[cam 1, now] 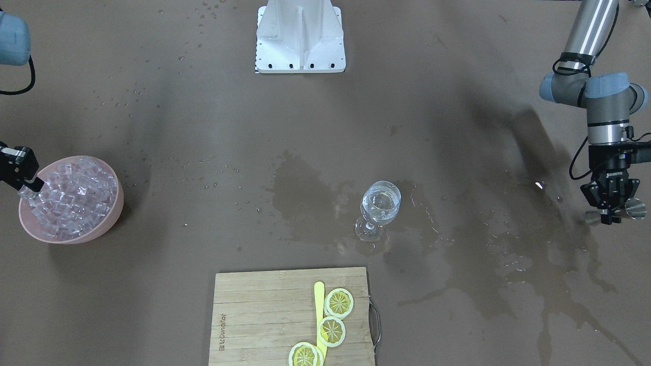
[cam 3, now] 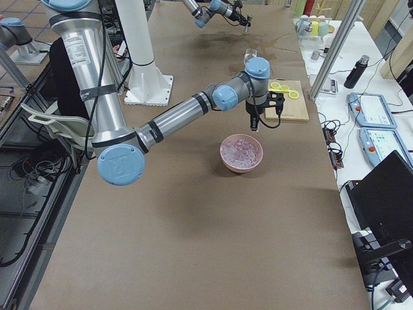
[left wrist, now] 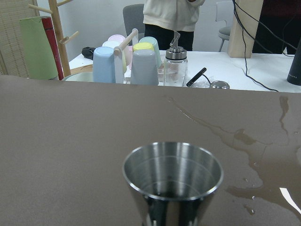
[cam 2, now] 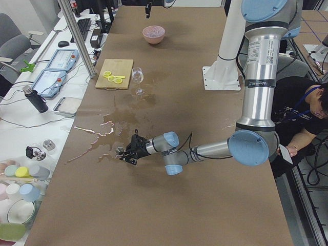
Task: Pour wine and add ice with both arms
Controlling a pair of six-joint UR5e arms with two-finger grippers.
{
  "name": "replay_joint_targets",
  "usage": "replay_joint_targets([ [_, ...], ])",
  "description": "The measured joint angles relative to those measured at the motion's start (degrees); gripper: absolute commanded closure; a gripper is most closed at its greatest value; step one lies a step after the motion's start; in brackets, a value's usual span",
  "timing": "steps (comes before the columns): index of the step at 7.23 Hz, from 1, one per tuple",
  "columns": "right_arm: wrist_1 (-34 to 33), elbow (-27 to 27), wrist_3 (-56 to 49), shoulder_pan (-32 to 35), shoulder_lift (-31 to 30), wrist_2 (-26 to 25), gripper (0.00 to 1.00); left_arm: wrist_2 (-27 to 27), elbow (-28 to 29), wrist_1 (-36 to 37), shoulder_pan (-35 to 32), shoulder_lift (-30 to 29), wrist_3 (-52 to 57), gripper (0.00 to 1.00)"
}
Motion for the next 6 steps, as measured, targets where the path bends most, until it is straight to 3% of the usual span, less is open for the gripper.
replay_joint_targets([
  [4,-1.8,-0.5,0.0,0.1,2.5,-0.3,1.0,-0.2,-6.2,1.4,-0.5,-0.3,3.6,0.8],
  [6,-4.6,-1.3,0.0,0.2,5.5,-0.7,1.0,-1.4,-13.4,9.2,-1.1,-0.2,4.0,0.81],
])
